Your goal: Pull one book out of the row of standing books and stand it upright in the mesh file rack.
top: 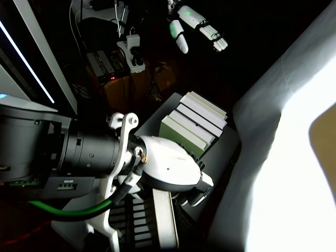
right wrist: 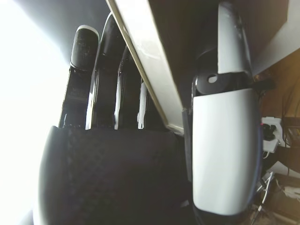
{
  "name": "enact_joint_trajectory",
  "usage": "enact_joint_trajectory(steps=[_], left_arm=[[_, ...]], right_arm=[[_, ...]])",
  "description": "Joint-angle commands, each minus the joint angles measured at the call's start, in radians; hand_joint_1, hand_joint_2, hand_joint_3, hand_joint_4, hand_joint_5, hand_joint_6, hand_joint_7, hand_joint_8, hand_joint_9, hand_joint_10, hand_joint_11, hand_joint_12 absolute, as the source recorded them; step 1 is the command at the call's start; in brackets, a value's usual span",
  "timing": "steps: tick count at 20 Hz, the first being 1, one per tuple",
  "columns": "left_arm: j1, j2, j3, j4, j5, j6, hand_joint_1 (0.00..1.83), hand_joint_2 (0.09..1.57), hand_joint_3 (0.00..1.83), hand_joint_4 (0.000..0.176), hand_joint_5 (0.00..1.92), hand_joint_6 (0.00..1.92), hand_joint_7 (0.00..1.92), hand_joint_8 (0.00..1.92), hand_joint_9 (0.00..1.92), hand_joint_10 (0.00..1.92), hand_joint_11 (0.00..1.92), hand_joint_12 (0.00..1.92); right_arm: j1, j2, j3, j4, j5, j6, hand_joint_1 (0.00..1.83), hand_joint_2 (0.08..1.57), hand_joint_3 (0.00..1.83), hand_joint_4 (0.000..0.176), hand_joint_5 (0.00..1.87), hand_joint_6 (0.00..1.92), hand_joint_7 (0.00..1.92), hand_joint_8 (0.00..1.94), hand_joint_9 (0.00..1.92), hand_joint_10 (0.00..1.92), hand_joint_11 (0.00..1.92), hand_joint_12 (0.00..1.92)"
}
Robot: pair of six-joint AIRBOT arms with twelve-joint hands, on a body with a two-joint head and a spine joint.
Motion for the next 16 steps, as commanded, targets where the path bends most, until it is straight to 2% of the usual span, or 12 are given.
enact_joint_trajectory(steps=[1,2,4,6,7,9,10,11,12,13,14,16], left_arm=[[-0.006,-0.002,0.009,-0.013,-0.121,0.0,0.26,1.36,0.0,0.018,0.0,0.0,0.0,0.0,0.0,0.0,0.0,0.0],[-0.008,-0.002,0.01,-0.01,-0.119,0.0,0.26,1.36,0.0,0.023,0.0,0.0,0.0,0.0,0.0,0.0,0.0,0.0],[-0.01,-0.004,0.011,-0.008,-0.12,0.0,0.24,1.36,0.0,0.012,0.0,0.0,0.0,0.0,0.0,0.0,0.0,0.0],[-0.01,-0.007,0.013,-0.007,-0.12,0.0,0.24,1.36,0.0,0.0,0.0,0.0,0.0,0.0,0.0,0.0,0.0,0.0],[-0.011,-0.008,0.014,-0.007,-0.119,0.0,0.23,1.36,0.0,0.0,0.0,0.0,0.0,0.0,0.0,0.0,0.0,0.0],[-0.011,-0.008,0.015,-0.007,-0.12,0.0,0.24,1.36,0.0,0.002,0.0,0.0,0.0,0.0,0.0,0.0,0.0,0.0],[-0.011,-0.008,0.015,-0.006,-0.12,0.0,0.24,1.35,0.0,0.005,0.0,0.0,0.0,0.0,0.0,0.0,0.0,0.0],[-0.011,-0.008,0.015,-0.006,-0.121,0.0,0.24,1.36,0.0,0.008,0.0,0.0,0.0,0.0,0.0,0.0,0.0,0.0],[-0.011,-0.008,0.015,-0.006,-0.121,0.0,0.22,1.36,0.0,0.003,0.0,0.0,0.0,0.0,0.0,0.0,0.0,0.0],[-0.012,-0.009,0.016,-0.006,-0.121,0.0,0.22,1.36,0.0,0.006,0.0,0.0,0.0,0.0,0.0,0.0,0.0,0.0],[-0.012,-0.01,0.016,-0.006,-0.121,0.0,0.22,1.36,0.0,0.006,0.0,0.0,0.0,0.0,0.0,0.0,0.0,0.0],[-0.012,-0.01,0.017,-0.006,-0.122,0.0,0.23,1.36,0.0,0.005,0.0,0.0,0.0,0.0,0.0,0.0,0.0,0.0]], right_arm=[[0.011,0.011,0.012,-0.028,-0.082,0.016,1.17,1.26,0.0,0.0,0.75,1.42,0.71,1.36,0.49,1.36,0.1,1.79],[0.011,0.009,0.02,-0.046,-0.083,0.03,1.29,1.26,0.0,0.0,0.74,1.4,0.74,1.33,0.55,1.57,0.14,1.78],[0.011,0.006,0.035,-0.056,-0.092,0.044,1.34,1.22,0.0,0.0,0.77,1.31,0.82,1.23,0.64,1.55,0.29,1.73],[0.007,0.002,0.048,-0.058,-0.093,0.052,1.34,1.22,0.0,0.0,0.75,1.31,0.8,1.26,0.66,1.57,0.32,1.69],[0.004,-0.001,0.054,-0.058,-0.094,0.054,1.35,1.21,0.0,0.0,0.74,1.24,0.83,1.25,0.71,1.54,0.43,1.67],[-0.004,-0.008,0.065,-0.065,-0.1,0.061,1.33,1.24,0.0,0.0,0.69,1.34,0.75,1.34,0.65,1.61,0.35,1.69],[-0.01,-0.013,0.071,-0.075,-0.101,0.066,1.33,1.26,0.0,0.0,0.67,1.33,0.72,1.42,0.63,1.65,0.35,1.71],[-0.013,-0.015,0.074,-0.081,-0.103,0.069,1.22,1.25,0.0,0.0,0.82,1.32,0.63,1.43,0.49,1.35,0.21,1.76],[-0.017,-0.017,0.079,-0.083,-0.104,0.074,1.11,1.27,0.0,0.0,0.71,1.39,0.44,0.89,0.28,1.07,0.04,1.65],[-0.022,-0.019,0.083,-0.083,-0.104,0.076,1.14,1.3,0.01,0.0,0.75,1.45,0.5,1.4,0.34,1.11,0.01,1.72],[-0.024,-0.021,0.087,-0.083,-0.105,0.078,1.14,1.3,0.01,0.0,0.75,1.45,0.5,1.4,0.34,1.11,0.01,1.72],[-0.033,-0.031,0.103,-0.083,-0.107,0.086,1.14,1.31,0.0,0.0,0.75,1.48,0.5,1.52,0.33,1.17,0.0,1.74]])
